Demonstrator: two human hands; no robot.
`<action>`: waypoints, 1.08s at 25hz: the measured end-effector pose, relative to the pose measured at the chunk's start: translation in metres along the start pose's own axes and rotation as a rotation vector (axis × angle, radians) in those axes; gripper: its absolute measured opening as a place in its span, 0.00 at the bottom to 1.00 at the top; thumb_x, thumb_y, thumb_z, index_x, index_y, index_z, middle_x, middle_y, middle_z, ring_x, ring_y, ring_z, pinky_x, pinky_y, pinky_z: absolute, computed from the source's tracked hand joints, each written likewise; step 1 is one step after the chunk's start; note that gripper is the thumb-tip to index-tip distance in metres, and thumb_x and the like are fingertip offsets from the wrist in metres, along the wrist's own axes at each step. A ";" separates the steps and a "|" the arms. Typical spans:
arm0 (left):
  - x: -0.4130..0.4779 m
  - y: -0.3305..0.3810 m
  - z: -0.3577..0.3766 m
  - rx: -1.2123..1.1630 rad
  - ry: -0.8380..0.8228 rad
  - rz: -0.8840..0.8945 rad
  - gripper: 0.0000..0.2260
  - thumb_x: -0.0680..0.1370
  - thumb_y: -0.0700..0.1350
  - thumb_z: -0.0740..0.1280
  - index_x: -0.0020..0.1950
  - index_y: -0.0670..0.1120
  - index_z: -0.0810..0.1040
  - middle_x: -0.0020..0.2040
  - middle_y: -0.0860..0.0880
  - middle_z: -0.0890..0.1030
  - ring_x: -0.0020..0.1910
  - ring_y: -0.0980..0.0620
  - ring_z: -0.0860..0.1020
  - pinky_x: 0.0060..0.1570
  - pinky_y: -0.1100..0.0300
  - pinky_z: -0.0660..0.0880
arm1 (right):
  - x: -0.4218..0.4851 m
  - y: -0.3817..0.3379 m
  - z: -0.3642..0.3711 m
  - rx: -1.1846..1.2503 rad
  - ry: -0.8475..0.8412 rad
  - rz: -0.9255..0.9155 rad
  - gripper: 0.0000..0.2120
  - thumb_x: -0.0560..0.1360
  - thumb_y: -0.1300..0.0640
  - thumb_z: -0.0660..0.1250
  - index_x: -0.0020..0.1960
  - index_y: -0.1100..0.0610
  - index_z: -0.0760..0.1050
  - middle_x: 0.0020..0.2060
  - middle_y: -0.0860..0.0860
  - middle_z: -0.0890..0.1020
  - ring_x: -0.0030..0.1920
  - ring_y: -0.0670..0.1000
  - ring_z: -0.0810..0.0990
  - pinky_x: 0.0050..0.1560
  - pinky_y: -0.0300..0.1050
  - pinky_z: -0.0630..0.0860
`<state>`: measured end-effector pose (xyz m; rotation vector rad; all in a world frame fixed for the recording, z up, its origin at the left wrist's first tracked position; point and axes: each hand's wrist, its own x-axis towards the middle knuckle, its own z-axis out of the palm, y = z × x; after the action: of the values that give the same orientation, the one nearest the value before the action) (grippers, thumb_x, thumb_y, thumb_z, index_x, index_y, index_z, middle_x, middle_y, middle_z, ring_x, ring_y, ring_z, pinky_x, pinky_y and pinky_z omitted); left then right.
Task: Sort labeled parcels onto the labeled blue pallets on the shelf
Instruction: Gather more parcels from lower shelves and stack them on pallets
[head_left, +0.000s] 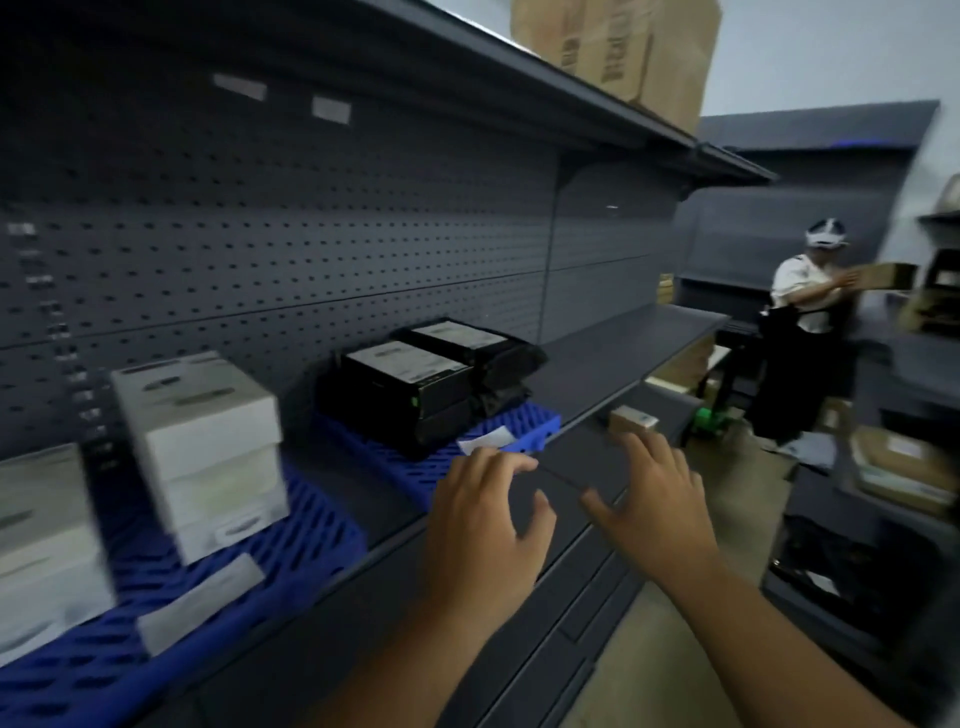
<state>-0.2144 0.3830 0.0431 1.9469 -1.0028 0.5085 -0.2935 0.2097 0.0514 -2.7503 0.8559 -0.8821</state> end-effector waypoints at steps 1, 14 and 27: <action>0.005 0.003 0.016 -0.007 -0.032 -0.002 0.11 0.79 0.52 0.66 0.60 0.54 0.78 0.57 0.58 0.77 0.61 0.56 0.72 0.61 0.58 0.69 | 0.003 0.018 0.002 -0.007 -0.006 0.024 0.31 0.71 0.41 0.71 0.70 0.50 0.69 0.67 0.50 0.72 0.67 0.57 0.70 0.65 0.56 0.69; 0.130 0.029 0.311 -0.062 -0.316 -0.088 0.18 0.77 0.63 0.57 0.65 0.63 0.71 0.58 0.66 0.70 0.59 0.66 0.68 0.51 0.70 0.67 | 0.143 0.280 0.076 -0.066 -0.097 0.181 0.30 0.73 0.38 0.69 0.71 0.47 0.69 0.66 0.46 0.71 0.65 0.52 0.71 0.62 0.49 0.71; 0.309 -0.047 0.587 0.019 -0.447 -0.195 0.19 0.79 0.60 0.62 0.69 0.60 0.71 0.63 0.61 0.72 0.64 0.58 0.71 0.62 0.60 0.70 | 0.361 0.437 0.215 -0.038 -0.241 0.145 0.32 0.74 0.37 0.64 0.75 0.45 0.62 0.69 0.46 0.67 0.68 0.51 0.66 0.67 0.47 0.66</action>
<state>-0.0107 -0.2345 -0.0941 2.1988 -1.0624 -0.0341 -0.1394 -0.3633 -0.0699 -2.7104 1.0162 -0.5009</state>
